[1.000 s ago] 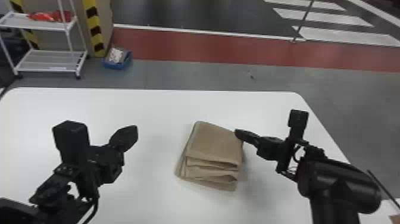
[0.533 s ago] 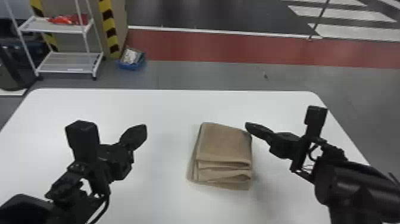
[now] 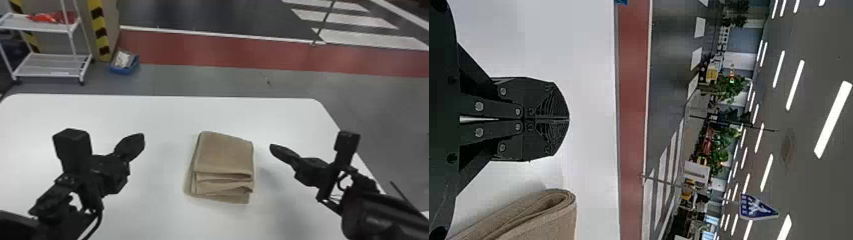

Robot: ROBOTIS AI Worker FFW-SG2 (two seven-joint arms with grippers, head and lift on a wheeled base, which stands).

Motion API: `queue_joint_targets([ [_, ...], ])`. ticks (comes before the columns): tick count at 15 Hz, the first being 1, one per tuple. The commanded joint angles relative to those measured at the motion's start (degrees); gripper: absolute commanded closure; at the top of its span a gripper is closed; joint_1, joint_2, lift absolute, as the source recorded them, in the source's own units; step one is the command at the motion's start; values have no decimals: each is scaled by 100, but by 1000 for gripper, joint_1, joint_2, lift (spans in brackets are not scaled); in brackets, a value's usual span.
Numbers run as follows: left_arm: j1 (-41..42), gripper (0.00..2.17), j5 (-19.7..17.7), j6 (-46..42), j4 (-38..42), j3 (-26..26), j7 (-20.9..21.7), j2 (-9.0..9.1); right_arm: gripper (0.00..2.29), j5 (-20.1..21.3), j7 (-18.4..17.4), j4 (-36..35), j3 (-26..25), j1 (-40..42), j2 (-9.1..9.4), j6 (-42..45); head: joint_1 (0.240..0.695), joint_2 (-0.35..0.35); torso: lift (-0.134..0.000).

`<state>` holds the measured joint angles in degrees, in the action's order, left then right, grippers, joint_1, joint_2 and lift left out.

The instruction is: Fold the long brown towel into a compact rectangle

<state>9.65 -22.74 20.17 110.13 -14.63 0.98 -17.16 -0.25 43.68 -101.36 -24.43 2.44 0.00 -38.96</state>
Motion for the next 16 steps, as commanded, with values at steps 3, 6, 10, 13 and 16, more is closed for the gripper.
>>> queue_joint_targets([
  [3,-24,1889,15,0,-10,-40,-45,-42,2132,236,-44,776,465,-332,5,243,695,-198,-125],
  [6,55,1889,7,0,43,39,-37,-51,2132,289,-246,1031,869,-596,5,384,695,-155,-125],
  [10,99,1889,7,0,61,92,-10,-60,2132,350,-422,1171,1238,-974,5,349,695,-111,-125],
  [13,125,1889,-2,0,61,145,-10,-60,2132,315,-413,1075,1159,-789,5,384,695,-84,-125],
  [16,117,1889,-2,0,61,145,-37,-51,2132,25,-325,653,606,-429,5,384,695,-92,-125],
])
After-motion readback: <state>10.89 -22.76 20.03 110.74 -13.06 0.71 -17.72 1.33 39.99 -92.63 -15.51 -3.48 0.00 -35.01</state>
